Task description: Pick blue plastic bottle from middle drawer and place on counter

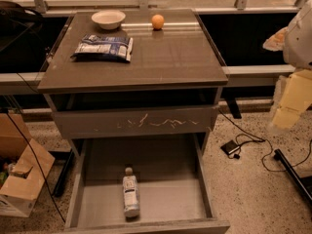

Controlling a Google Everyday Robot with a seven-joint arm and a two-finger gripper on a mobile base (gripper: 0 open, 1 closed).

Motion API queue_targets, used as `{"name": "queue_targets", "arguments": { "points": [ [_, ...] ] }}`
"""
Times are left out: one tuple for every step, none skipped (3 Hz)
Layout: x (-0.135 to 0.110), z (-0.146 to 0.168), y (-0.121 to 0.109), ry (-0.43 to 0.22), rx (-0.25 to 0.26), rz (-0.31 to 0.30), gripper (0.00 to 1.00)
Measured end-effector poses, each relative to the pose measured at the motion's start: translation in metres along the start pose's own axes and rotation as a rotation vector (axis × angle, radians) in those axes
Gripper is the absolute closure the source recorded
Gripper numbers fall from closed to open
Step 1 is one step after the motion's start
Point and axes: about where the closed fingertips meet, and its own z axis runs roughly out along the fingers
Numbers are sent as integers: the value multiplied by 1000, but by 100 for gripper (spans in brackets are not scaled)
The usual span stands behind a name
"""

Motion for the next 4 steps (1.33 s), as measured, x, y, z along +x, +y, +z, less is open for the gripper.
{"name": "queue_targets", "arguments": {
  "points": [
    [0, 0, 0, 0, 0, 0, 0],
    [-12, 15, 9, -28, -24, 56, 0],
    [-30, 51, 25, -62, -58, 155, 0],
    [-49, 100, 36, -78, -93, 259, 0]
  ]
}}
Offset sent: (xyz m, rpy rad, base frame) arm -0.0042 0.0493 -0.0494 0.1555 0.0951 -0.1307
